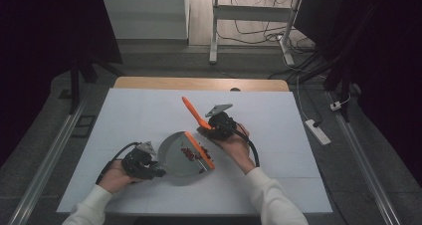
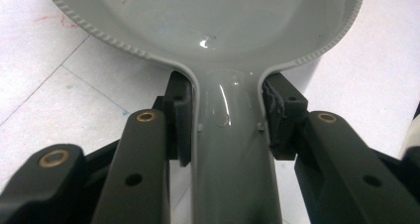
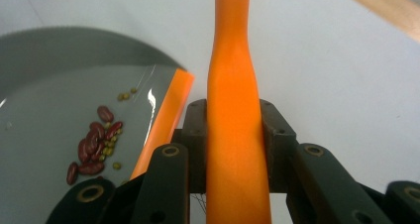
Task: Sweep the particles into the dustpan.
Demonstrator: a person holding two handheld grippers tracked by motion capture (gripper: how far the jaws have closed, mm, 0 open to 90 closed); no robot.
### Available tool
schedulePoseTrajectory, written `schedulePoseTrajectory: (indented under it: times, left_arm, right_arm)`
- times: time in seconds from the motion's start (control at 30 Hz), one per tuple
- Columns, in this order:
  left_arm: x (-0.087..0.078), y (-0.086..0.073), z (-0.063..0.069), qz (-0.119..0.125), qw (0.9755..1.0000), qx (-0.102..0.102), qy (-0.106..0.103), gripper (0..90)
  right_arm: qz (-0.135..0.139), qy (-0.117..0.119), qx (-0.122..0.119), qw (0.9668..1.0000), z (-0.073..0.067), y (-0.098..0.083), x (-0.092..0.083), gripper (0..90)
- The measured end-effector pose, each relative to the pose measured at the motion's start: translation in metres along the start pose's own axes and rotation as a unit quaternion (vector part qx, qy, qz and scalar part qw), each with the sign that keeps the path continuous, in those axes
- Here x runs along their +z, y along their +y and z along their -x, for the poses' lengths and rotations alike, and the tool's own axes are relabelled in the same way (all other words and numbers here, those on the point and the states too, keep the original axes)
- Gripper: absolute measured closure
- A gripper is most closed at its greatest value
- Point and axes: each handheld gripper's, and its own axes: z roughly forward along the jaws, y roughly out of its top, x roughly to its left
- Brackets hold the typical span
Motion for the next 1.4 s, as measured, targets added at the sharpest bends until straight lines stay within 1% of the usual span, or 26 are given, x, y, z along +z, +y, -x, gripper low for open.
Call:
schedulePoseTrajectory:
  times: [0.1, 0.2, 0.33, 0.37, 0.4, 0.43, 0.47, 0.57, 0.7, 0.8, 0.87, 0.9, 0.93, 1.0, 1.07, 1.17, 1.27, 1.33, 1.4]
  left_arm:
    - [0.000, 0.000, 0.000, 0.000, 1.0000, -0.001, 0.000, 61.7]
    - [0.000, 0.000, 0.000, 0.000, 1.0000, -0.001, 0.000, 61.7]
    - [0.000, 0.000, 0.000, 0.000, 1.0000, 0.000, 0.001, 61.7]
    - [0.000, 0.000, 0.000, 0.000, 1.0000, -0.001, 0.001, 61.7]
    - [0.000, 0.000, 0.000, 0.000, 1.0000, 0.000, 0.001, 61.7]
    - [0.000, 0.000, 0.000, 0.000, 1.0000, 0.000, 0.001, 61.7]
    - [0.000, 0.000, 0.001, 0.000, 1.0000, 0.000, 0.001, 61.7]
    - [0.000, 0.000, 0.001, 0.000, 1.0000, 0.000, 0.002, 61.7]
    - [0.000, 0.000, 0.001, -0.001, 1.0000, 0.000, 0.001, 61.7]
    - [0.000, 0.000, 0.001, 0.000, 1.0000, 0.000, 0.002, 61.7]
    - [0.000, 0.000, 0.001, -0.001, 1.0000, 0.001, 0.002, 61.7]
    - [0.000, 0.000, 0.001, -0.001, 1.0000, 0.001, 0.002, 61.7]
    - [0.000, 0.000, 0.001, -0.001, 1.0000, 0.001, 0.002, 61.7]
    - [0.000, 0.000, 0.001, -0.001, 1.0000, 0.001, 0.002, 61.7]
    - [0.000, 0.000, 0.001, -0.001, 1.0000, 0.001, 0.002, 61.7]
    - [0.000, 0.000, 0.001, -0.001, 1.0000, 0.001, 0.002, 61.7]
    - [0.000, 0.000, 0.001, 0.000, 1.0000, 0.000, 0.002, 61.7]
    - [0.000, 0.000, 0.001, 0.000, 1.0000, 0.000, 0.003, 61.7]
    - [0.000, 0.000, 0.001, 0.000, 1.0000, 0.000, 0.003, 61.7]
  right_arm:
    - [-0.010, -0.001, -0.001, 0.9999, -0.002, -0.003, 0.002, 70.4]
    - [-0.014, 0.000, 0.002, 0.9999, -0.003, -0.005, 0.002, 70.4]
    - [-0.012, 0.012, 0.003, 0.9999, -0.008, -0.005, 0.000, 70.4]
    - [-0.013, 0.011, -0.003, 0.9998, -0.009, -0.005, 0.000, 70.4]
    - [-0.015, 0.012, -0.002, 0.9998, -0.011, -0.005, 0.000, 70.4]
    - [-0.017, 0.013, -0.008, 0.9997, -0.011, -0.005, 0.001, 70.4]
    - [-0.018, 0.015, -0.006, 0.9997, -0.013, -0.005, 0.002, 70.4]
    - [-0.026, 0.012, -0.016, 0.9995, -0.018, -0.005, 0.006, 70.4]
    - [-0.023, 0.024, -0.020, 0.9992, -0.023, -0.004, 0.006, 70.4]
    - [-0.011, 0.046, -0.014, 0.9988, -0.026, -0.001, 0.004, 70.4]
    - [-0.001, 0.064, -0.004, 0.9980, -0.027, 0.001, 0.001, 70.4]
    - [0.004, 0.059, -0.006, 0.9982, -0.028, 0.002, -0.001, 70.4]
    - [0.009, 0.048, -0.012, 0.9987, -0.028, 0.003, -0.003, 70.4]
    - [0.015, 0.037, -0.010, 0.9992, -0.026, 0.003, -0.006, 70.4]
    - [0.013, 0.028, -0.005, 0.9995, -0.021, 0.002, -0.008, 70.4]
    - [0.000, 0.003, 0.002, 1.0000, -0.014, -0.002, -0.009, 70.4]
    - [-0.008, -0.005, 0.003, 1.0000, -0.008, -0.006, -0.008, 70.4]
    - [-0.014, -0.012, 0.005, 0.9998, -0.007, -0.009, -0.007, 70.4]
    - [-0.023, -0.021, 0.000, 0.9995, -0.007, -0.011, -0.006, 70.4]
